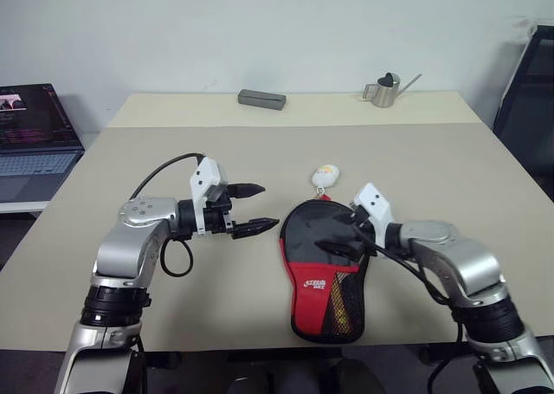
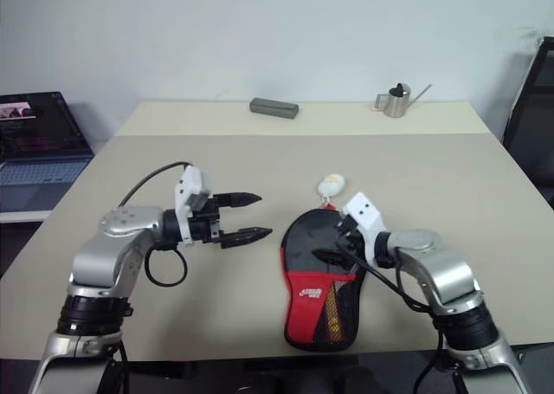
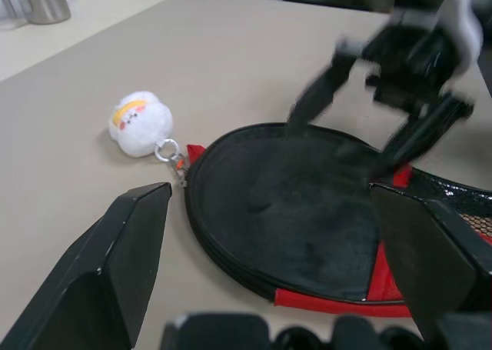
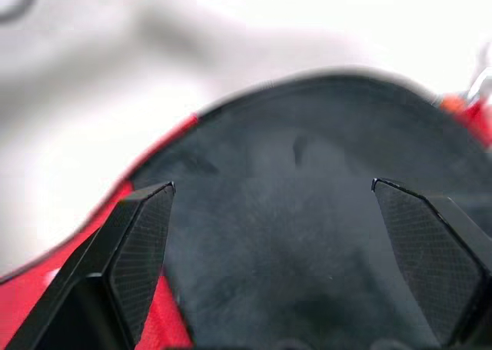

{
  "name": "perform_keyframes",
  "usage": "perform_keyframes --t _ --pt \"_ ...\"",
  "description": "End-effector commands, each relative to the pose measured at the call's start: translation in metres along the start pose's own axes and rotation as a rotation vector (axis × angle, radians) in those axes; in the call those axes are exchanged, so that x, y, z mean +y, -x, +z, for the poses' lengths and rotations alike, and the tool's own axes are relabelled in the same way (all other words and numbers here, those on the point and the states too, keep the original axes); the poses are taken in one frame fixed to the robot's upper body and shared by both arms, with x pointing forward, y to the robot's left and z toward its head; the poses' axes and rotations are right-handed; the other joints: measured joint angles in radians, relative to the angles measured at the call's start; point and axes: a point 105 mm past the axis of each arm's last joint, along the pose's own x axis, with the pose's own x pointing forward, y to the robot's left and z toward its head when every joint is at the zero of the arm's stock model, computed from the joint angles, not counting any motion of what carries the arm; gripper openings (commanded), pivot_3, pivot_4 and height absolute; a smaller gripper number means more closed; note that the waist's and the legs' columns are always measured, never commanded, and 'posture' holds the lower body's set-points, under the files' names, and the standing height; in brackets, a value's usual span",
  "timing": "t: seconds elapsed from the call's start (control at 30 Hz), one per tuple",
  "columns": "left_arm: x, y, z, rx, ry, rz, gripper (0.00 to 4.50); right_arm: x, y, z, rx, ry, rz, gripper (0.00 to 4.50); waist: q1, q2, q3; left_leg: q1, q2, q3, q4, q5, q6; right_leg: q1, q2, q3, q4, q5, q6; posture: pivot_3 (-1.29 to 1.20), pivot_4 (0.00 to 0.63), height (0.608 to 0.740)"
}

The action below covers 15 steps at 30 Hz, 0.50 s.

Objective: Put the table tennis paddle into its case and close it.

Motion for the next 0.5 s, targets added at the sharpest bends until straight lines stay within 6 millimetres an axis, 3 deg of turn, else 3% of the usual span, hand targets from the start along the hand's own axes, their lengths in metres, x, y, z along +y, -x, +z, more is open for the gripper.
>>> perform_keyframes --t 0.03,0.23,0.5 --pt "-0.007 -0.005 0.008 -0.008 -0.038 0.008 4.46 -0.001 0.024 0.029 -0.061 0.070 0.014 4.50 0.003 -0.001 0.001 0.000 0.000 0.000 0.000 0.000 0.000 0.000 0.000 0.000 0.000 0.000 0.000 0.00 0.150 0.740" --pt "-0.020 -0.024 -0.008 0.017 -0.011 -0.001 4.46 -0.015 0.059 0.044 -0.051 0.117 -0.006 4.50 0.006 -0.002 0.003 -0.002 -0.001 0.000 0.000 0.000 0.000 0.001 -0.001 -0.001 -0.003 0.000 0.000 0.00 0.150 0.740" --pt "-0.024 -0.060 -0.019 0.029 0.012 -0.008 4.46 -0.024 0.076 0.047 -0.041 0.119 -0.045 4.50 0.005 -0.004 0.004 -0.003 -0.001 0.000 0.000 0.000 0.000 0.000 -0.001 -0.001 -0.004 0.000 0.000 0.00 0.150 0.740"
